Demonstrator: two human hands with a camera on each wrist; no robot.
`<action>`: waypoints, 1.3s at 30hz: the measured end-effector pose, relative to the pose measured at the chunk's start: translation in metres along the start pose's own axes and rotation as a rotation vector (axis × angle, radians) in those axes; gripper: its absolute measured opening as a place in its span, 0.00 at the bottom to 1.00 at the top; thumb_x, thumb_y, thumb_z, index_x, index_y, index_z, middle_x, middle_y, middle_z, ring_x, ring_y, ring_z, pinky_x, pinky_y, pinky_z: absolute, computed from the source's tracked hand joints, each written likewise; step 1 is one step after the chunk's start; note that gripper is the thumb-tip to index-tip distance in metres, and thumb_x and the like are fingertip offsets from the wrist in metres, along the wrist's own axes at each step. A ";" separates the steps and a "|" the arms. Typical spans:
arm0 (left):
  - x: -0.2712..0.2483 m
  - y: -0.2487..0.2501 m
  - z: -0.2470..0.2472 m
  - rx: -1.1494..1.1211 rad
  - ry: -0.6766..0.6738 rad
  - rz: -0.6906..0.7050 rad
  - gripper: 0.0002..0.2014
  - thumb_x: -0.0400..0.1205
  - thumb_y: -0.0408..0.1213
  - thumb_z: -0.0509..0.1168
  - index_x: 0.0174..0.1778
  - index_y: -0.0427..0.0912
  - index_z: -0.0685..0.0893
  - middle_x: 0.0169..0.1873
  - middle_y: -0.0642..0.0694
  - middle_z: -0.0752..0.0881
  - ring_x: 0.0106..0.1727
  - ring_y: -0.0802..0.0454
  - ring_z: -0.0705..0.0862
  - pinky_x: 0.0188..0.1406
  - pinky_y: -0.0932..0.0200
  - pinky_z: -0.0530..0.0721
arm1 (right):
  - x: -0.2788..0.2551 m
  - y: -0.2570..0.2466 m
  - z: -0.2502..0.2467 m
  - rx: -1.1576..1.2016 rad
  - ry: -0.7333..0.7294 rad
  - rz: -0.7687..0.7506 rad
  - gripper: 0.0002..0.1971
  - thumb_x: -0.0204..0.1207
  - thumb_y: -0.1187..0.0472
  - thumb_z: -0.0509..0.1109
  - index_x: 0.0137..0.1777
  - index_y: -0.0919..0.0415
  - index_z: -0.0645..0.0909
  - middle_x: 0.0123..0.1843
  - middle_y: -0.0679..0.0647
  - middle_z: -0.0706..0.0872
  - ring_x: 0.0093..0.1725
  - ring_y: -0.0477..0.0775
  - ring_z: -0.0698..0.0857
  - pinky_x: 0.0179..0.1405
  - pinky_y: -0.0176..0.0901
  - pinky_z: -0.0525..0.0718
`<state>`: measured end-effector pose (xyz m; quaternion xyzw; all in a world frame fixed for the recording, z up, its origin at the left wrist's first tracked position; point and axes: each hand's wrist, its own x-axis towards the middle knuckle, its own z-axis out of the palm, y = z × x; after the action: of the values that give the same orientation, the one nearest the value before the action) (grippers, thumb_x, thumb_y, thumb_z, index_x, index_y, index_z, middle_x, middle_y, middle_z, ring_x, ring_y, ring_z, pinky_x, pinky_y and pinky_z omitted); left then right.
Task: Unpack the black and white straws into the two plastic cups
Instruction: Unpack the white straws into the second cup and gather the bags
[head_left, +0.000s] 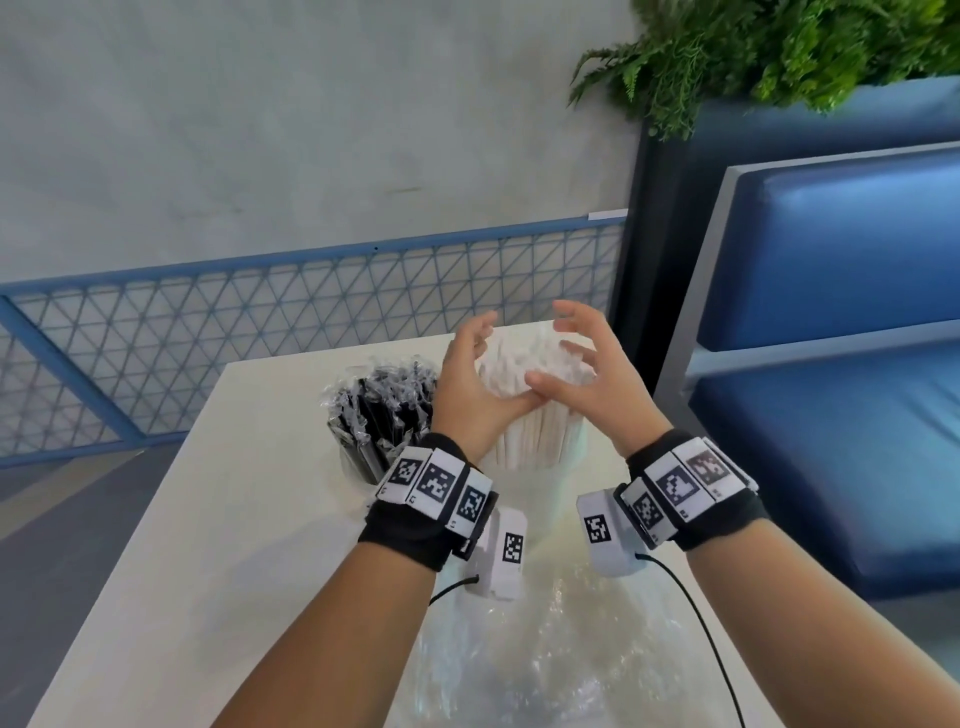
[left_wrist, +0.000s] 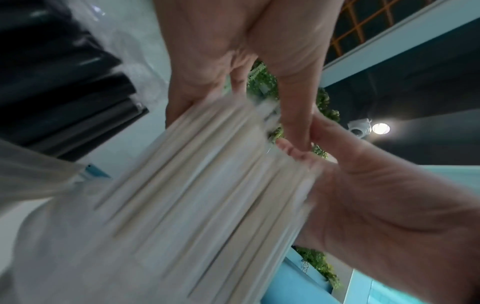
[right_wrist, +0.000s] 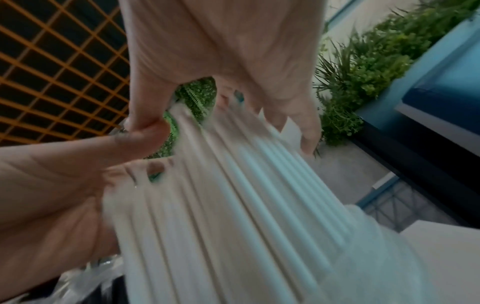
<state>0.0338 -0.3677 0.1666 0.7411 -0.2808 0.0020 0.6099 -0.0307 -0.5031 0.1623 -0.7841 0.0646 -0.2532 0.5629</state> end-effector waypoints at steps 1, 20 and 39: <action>-0.001 -0.001 0.000 0.077 -0.038 0.010 0.44 0.64 0.41 0.80 0.74 0.49 0.66 0.72 0.50 0.71 0.71 0.58 0.69 0.68 0.63 0.69 | -0.001 -0.001 0.001 -0.040 0.024 0.002 0.34 0.68 0.55 0.77 0.73 0.48 0.67 0.68 0.44 0.72 0.67 0.43 0.73 0.60 0.27 0.72; -0.100 -0.040 -0.014 0.529 -0.178 0.062 0.09 0.82 0.39 0.61 0.56 0.42 0.76 0.53 0.52 0.78 0.53 0.61 0.76 0.56 0.77 0.72 | -0.086 0.023 0.033 -0.296 0.361 -0.262 0.06 0.79 0.54 0.58 0.49 0.51 0.75 0.45 0.43 0.77 0.46 0.44 0.77 0.49 0.35 0.77; -0.157 -0.110 -0.023 1.028 -0.424 -0.022 0.11 0.76 0.30 0.64 0.52 0.47 0.78 0.55 0.49 0.77 0.64 0.51 0.74 0.79 0.42 0.35 | -0.151 0.101 0.087 -0.880 -0.662 0.287 0.08 0.82 0.58 0.54 0.52 0.55 0.75 0.46 0.50 0.78 0.55 0.57 0.82 0.56 0.47 0.75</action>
<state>-0.0443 -0.2707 0.0187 0.9303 -0.3525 -0.0166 0.1000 -0.1012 -0.4066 0.0004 -0.9657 0.0901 0.1359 0.2021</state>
